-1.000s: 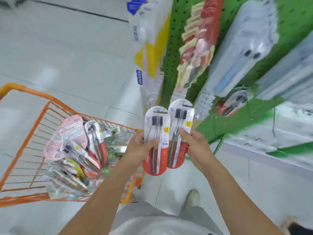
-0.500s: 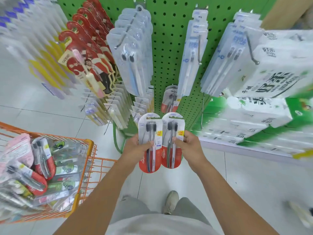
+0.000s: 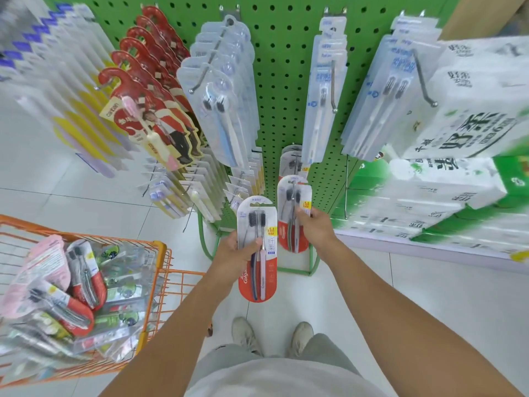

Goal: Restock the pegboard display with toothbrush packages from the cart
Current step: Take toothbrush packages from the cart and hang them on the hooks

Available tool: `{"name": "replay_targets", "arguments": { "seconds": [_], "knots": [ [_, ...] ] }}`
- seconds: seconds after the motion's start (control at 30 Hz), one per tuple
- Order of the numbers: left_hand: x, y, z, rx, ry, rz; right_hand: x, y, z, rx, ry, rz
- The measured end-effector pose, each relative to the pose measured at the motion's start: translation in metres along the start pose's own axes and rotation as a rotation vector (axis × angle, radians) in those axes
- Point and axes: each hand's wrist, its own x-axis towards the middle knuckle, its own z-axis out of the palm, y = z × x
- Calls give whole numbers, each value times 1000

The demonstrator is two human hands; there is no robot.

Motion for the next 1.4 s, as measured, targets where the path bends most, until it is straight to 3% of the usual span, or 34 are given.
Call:
{"name": "replay_targets", "arguments": {
  "seconds": [0.2,0.27,0.33,0.4,0.57,0.73,1.0,1.2,1.4],
  "knots": [
    [5,2,5,19,-10,19,-2,-20,-1,-232,-12,173],
    [7,3,7,16,-20,28,-21,-11,-6,-51,-44,126],
    [9,7,11,17,-32,71,-50,-9,-8,179,-179,22],
    [12,12,17,14,-40,110,-67,-6,-10,212,-283,-140],
    [24,18,34,75,37,167,-52,0,-9,68,-83,-269],
    [37,17,35,206,102,200,-34,12,-10,55,-41,-256],
    [62,8,40,332,89,179,-17,23,-8,8,28,-240],
    [64,9,40,381,86,261,-11,22,-9,-21,36,-261],
    [65,11,38,445,73,62,13,18,-5,-27,73,-155]
  ]
}}
